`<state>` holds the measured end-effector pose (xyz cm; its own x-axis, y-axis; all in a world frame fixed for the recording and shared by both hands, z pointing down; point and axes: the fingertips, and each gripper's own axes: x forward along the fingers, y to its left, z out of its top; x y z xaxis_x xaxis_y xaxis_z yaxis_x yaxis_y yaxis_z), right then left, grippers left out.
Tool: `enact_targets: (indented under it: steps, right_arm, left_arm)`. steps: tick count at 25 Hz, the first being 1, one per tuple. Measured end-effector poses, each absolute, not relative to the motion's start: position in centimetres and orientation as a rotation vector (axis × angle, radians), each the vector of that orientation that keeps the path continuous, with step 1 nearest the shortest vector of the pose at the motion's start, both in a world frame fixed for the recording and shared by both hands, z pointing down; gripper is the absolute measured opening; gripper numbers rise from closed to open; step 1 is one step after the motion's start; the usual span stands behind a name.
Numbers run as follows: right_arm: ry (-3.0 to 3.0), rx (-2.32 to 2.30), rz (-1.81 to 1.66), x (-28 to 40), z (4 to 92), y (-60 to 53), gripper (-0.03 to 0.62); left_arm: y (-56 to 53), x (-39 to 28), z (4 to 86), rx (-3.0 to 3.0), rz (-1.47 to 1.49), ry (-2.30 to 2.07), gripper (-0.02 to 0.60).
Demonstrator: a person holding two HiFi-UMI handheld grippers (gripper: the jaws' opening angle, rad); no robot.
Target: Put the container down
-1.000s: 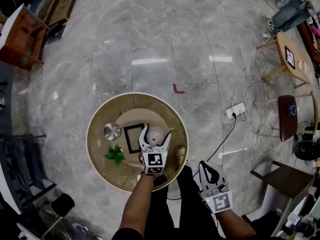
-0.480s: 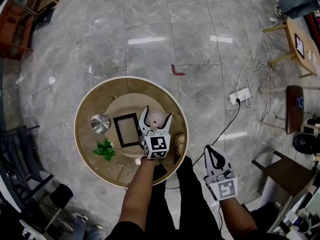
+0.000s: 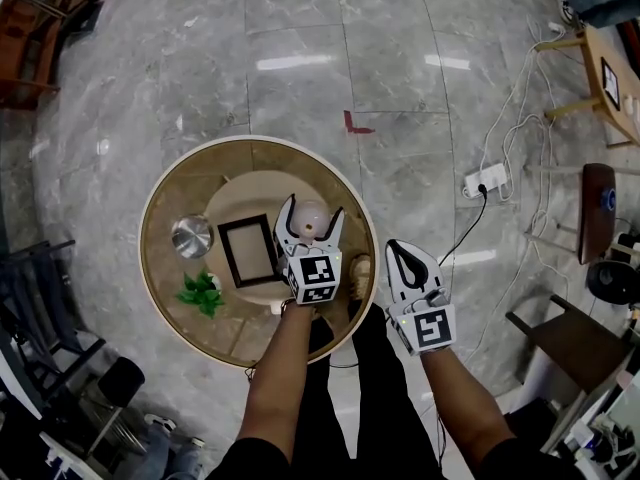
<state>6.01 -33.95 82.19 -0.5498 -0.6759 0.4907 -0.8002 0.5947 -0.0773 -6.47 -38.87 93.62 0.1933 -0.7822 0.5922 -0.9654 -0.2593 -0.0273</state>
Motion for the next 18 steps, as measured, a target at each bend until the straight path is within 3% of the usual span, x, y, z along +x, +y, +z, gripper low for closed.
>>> enact_targets:
  steps: [7,13,18]
  right_arm:
    - [-2.439,1.194,0.363,6.2,82.4,-34.7,0.0]
    - [-2.439,1.185,0.348,6.1,79.9,-34.6,0.0]
    - [-2.486,1.203,0.324,5.6,76.2,-34.6,0.0]
  left_arm:
    - [-39.0,-6.1,94.8,2.07,0.821,-1.62,0.416]
    - [-38.3,-5.9,94.1,2.07,0.809,-1.613,0.471]
    - [-36.4,-6.1,88.9,2.126,0.762,-1.638,0.438]
